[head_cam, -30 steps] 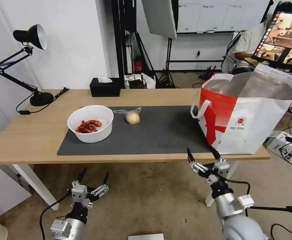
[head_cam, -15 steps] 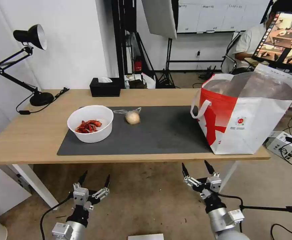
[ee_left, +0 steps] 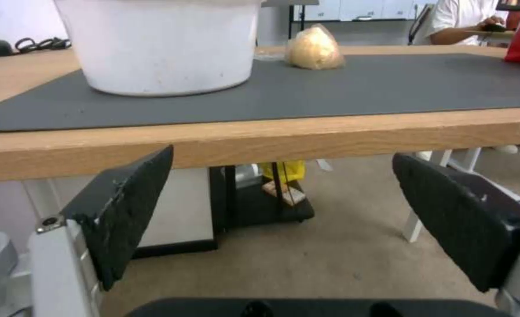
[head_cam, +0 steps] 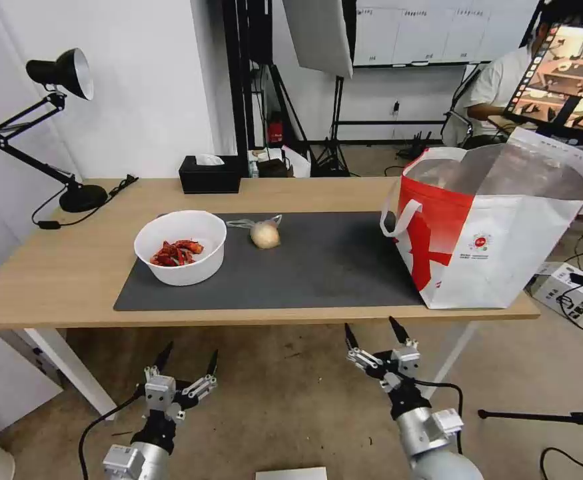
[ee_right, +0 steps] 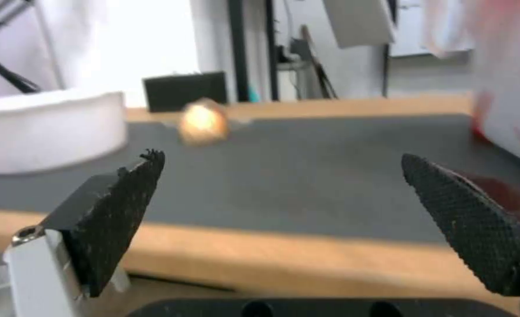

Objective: Pick up the trash from the table and place it into the takeout bag.

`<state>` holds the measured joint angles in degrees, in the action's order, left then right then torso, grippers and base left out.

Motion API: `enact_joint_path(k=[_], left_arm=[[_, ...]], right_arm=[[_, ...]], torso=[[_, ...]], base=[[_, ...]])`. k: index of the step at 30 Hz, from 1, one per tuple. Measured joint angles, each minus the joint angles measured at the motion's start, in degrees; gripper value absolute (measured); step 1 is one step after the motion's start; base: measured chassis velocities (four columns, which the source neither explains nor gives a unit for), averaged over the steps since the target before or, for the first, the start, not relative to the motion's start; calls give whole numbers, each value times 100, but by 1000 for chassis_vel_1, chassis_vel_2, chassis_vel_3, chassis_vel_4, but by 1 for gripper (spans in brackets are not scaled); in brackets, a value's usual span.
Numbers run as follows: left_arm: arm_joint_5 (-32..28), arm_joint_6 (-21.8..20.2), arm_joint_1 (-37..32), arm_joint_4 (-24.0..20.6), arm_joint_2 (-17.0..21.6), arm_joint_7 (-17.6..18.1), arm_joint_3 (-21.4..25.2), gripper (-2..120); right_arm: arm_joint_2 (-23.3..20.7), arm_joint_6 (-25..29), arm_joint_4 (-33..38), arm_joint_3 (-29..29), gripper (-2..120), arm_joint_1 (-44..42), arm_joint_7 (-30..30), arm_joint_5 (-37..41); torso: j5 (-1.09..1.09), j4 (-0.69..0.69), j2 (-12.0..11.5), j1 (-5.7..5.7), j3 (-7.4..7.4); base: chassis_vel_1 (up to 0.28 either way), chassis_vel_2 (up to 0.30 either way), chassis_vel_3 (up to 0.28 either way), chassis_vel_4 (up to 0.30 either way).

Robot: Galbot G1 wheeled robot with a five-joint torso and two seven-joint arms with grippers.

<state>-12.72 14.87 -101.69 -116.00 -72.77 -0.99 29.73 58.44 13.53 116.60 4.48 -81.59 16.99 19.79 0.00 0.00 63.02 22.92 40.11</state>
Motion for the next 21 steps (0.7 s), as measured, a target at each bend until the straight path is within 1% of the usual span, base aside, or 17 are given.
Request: enact_joint_path(k=[2,3,5,6,9,10,13,14,17,18,21], left_arm=[[-1,1,4,9,-8,4,0,100],[-1,1,4,9,-8,4,0,100],[-2,2,8,14,-18,9,1,100],[-2,2,8,14,-18,9,1,100],[-3,2,9,14,-25,13,9,100],[-3,2,9,14,-25,13,9,100],[-7,2,19,53,-18,16,17,100],[-7,2,19,53,-18,16,17,100],[-14,-2,62,96,-12,20,-6,100],[-14,-2,62,96,-12,20,-6,100],[-26,-17,115,145,-6,29,-28,100]], right_arm=[[-44,-186,172,-232,100,309,78,21],[-44,-186,172,-232,100,309,78,21],[-77,-411,366,-499,100,633,134,101],[-77,-411,366,-499,100,633,134,101],[-91,-665,378,-826,100,1254,179,311],[-91,-665,378,-826,100,1254,179,311],[5,-842,18,-1137,100,2178,177,792],[5,-842,18,-1137,100,2178,177,792],[137,-918,-473,-1454,100,2995,163,1263],[137,-918,-473,-1454,100,2995,163,1263],[254,-924,-936,-1722,100,3555,159,1470]], torso=[[-1,0,0,0,0],[-1,0,0,0,0],[0,0,0,0,0],[0,0,0,0,0],[-1,-1,0,0,0],[-1,-1,0,0,0],[-1,1,0,0,0],[-1,1,0,0,0],[-2,1,0,0,0],[-2,1,0,0,0],[-1,0,0,0,0]], base=[[0,0,0,0],[0,0,0,0],[0,0,0,0],[0,0,0,0],[0,0,0,0],[0,0,0,0],[0,0,0,0],[0,0,0,0],[0,0,0,0],[0,0,0,0],[0,0,0,0]])
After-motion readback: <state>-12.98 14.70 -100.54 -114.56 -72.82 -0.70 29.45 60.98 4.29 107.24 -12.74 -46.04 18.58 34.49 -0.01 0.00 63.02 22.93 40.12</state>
